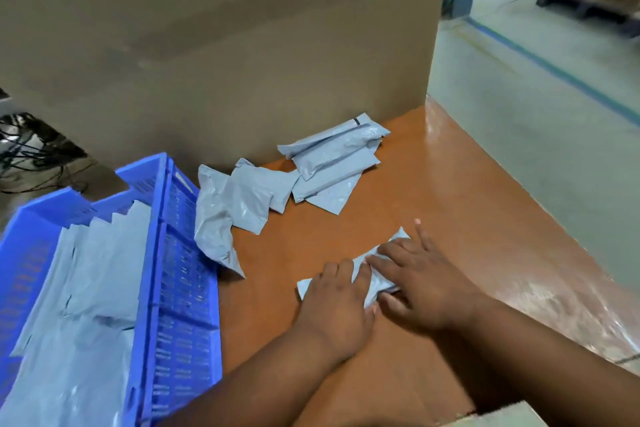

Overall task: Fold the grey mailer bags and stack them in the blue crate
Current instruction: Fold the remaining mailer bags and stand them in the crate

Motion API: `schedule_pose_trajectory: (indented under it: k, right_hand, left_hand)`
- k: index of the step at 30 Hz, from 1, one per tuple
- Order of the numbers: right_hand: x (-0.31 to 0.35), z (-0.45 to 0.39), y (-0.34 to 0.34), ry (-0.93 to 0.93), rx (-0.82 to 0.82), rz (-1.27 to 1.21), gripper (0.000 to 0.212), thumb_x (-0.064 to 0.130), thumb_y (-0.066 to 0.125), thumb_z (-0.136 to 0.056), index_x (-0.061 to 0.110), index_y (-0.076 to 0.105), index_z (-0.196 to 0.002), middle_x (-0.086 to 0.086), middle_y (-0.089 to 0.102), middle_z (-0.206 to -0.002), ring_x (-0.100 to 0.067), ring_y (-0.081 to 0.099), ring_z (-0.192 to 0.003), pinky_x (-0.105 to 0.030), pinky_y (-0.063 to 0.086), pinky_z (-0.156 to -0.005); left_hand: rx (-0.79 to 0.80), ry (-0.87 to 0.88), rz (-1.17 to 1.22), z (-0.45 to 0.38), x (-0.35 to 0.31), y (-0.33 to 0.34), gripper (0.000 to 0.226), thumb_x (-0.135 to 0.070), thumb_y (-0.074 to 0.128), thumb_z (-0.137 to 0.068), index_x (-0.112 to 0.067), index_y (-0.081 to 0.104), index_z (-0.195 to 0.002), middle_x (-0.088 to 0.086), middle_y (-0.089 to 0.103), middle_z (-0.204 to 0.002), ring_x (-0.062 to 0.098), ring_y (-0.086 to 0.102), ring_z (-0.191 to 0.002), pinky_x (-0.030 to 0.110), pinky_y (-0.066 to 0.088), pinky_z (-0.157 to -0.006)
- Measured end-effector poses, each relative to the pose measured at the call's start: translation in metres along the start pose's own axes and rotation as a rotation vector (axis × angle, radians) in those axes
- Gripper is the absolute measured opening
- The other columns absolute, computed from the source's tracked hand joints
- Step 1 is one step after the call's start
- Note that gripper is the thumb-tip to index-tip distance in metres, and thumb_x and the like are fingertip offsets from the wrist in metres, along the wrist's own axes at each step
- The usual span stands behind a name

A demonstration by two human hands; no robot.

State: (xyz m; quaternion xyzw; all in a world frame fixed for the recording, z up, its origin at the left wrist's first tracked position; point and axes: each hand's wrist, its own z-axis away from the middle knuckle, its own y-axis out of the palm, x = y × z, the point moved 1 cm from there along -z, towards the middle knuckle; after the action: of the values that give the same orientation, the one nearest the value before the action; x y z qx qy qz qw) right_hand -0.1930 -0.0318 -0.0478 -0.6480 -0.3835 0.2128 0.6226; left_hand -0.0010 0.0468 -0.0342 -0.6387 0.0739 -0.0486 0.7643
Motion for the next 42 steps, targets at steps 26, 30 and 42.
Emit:
schedule_pose_trajectory:
  k: [26, 30, 42]
  right_hand:
    - [-0.033, 0.054, 0.014, 0.37, 0.098, 0.031, 0.066, 0.053, 0.016, -0.106, 0.031, 0.027, -0.167, -0.008, 0.011, -0.178, -0.029, 0.003, -0.165, -0.066, 0.003, -0.128]
    - [-0.034, 0.054, 0.019, 0.344, 0.102, 0.046, 0.067, 0.054, 0.016, -0.106, 0.03, 0.023, -0.168, -0.011, 0.007, -0.178, -0.033, 0.0, -0.164, -0.068, -0.001, -0.126]
    - [-0.037, 0.049, 0.004, 0.254, 0.219, 0.013, 0.066, 0.054, 0.009, -0.108, 0.032, 0.004, -0.17, -0.009, -0.011, -0.178, -0.031, -0.017, -0.163, -0.068, -0.012, -0.124]
  left_hand:
    - [-0.11, -0.277, 0.056, -0.018, -0.116, 0.025, 0.073, -0.038, 0.0, -0.106, -0.008, 0.026, -0.167, 0.013, 0.024, -0.174, 0.029, 0.017, -0.163, 0.047, 0.009, -0.133]
    - [-0.125, -0.292, 0.021, -0.017, -0.12, 0.037, 0.072, -0.038, 0.001, -0.108, -0.006, 0.033, -0.164, 0.015, 0.029, -0.172, 0.029, 0.022, -0.162, 0.047, 0.011, -0.133]
    - [-0.073, -0.318, 0.089, -0.01, -0.123, 0.029, 0.085, -0.048, -0.013, -0.096, -0.013, 0.009, -0.17, 0.006, 0.001, -0.179, 0.019, -0.006, -0.164, 0.039, -0.009, -0.132]
